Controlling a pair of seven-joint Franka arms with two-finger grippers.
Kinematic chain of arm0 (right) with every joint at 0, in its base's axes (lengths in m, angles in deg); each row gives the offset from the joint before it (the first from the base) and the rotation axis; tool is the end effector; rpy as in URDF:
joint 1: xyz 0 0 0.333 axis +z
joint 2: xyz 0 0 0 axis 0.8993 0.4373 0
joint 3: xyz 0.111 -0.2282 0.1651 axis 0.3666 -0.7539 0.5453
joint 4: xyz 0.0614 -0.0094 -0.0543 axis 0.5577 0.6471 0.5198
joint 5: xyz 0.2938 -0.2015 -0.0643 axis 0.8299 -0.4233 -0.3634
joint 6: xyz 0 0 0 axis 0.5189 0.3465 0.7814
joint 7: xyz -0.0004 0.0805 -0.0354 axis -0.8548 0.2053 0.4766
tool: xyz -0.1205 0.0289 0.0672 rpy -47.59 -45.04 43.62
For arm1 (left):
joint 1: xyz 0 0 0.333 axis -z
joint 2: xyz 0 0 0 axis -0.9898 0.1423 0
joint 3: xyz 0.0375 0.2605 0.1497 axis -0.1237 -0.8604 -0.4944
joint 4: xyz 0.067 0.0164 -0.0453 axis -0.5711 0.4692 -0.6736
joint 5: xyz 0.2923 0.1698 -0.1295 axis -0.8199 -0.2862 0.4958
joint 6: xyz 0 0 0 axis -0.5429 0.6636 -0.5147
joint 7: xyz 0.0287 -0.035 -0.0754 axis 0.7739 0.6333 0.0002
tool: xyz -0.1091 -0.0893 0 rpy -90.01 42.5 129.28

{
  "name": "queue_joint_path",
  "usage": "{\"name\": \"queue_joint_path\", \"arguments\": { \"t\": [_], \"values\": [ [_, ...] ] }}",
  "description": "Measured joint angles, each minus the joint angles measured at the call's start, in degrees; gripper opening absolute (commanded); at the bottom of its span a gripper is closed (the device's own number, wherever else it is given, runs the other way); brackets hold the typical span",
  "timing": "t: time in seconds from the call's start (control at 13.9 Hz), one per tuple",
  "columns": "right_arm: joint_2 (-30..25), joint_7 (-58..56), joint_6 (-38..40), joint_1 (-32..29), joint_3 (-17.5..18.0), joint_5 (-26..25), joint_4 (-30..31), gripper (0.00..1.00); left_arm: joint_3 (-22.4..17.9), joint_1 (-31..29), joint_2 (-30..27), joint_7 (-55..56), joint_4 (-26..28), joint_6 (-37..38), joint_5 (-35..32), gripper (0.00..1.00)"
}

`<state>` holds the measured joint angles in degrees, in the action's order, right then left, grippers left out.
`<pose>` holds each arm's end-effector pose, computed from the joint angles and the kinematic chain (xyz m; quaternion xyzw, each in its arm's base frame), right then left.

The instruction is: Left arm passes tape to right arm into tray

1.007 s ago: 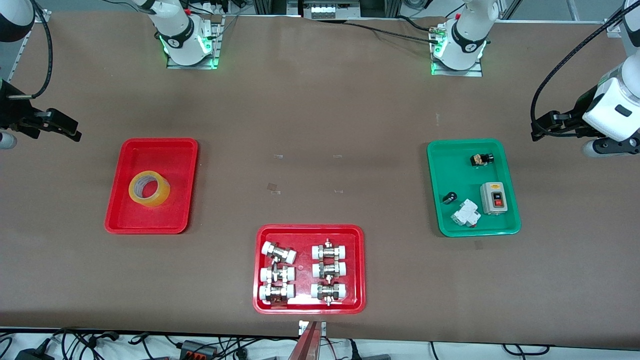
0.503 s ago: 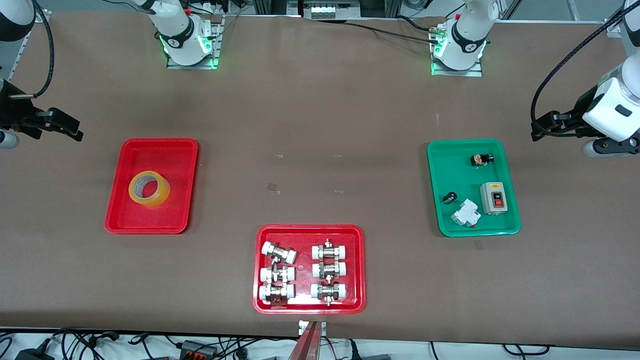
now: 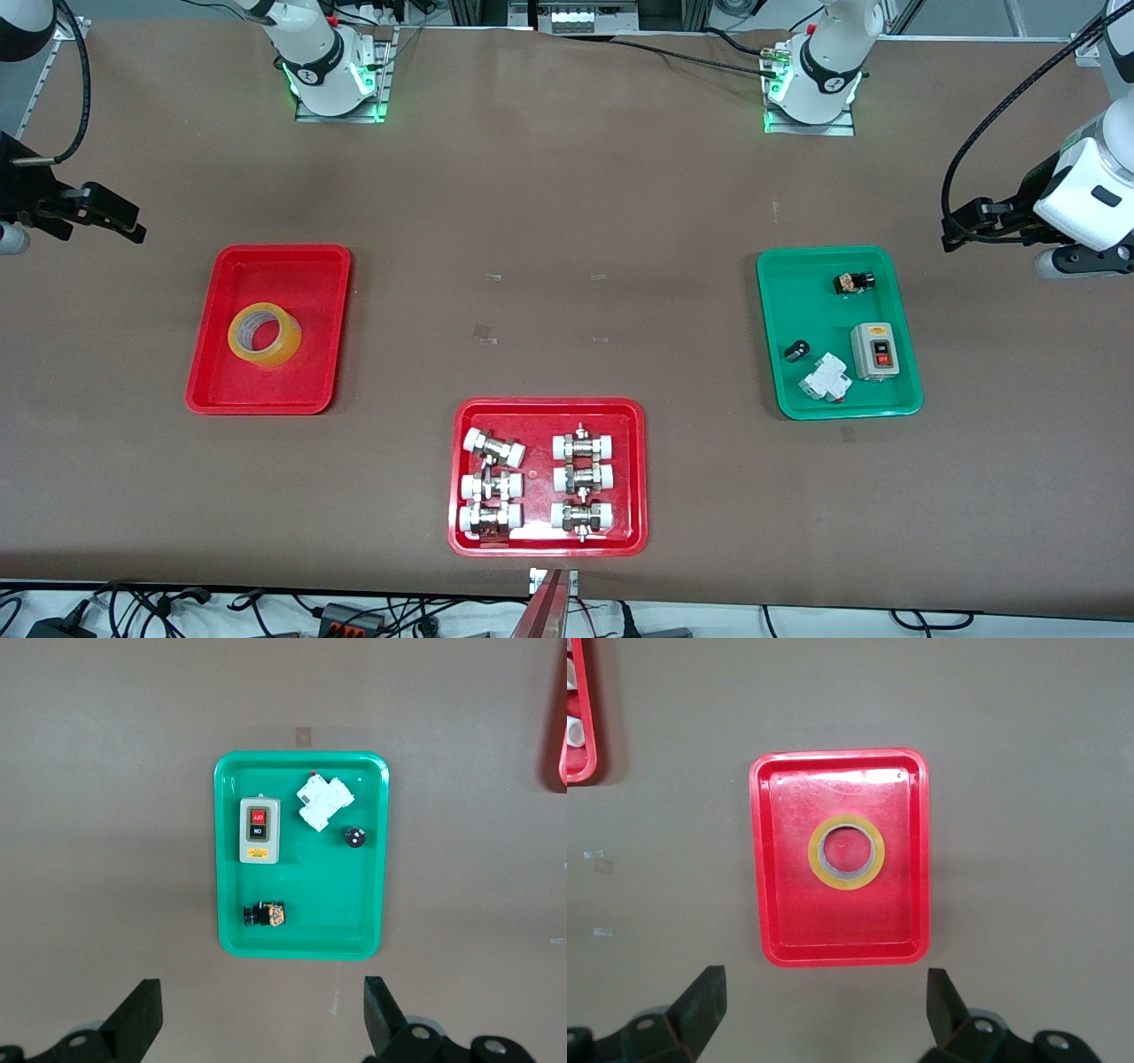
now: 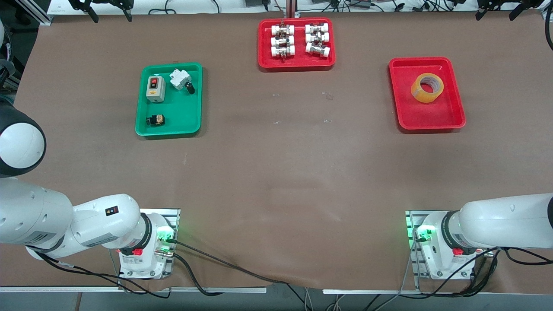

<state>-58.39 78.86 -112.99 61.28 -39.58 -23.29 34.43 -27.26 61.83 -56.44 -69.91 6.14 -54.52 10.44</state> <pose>0.5243 -0.0375 0.5319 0.9998 -0.0176 0.0084 0.0018 0.5365 -0.0172 0.5419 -0.9982 -0.0425 0.0323 0.0255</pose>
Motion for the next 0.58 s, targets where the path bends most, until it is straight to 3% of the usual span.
{"name": "queue_joint_path", "arguments": {
  "t": [0.58],
  "values": [
    [-0.1,-0.1,1.7,0.0,0.1,0.0,0.0,1.00,-0.1,-0.1,0.0,0.0,-0.1,-0.4,0.0,1.00]
  ]
}}
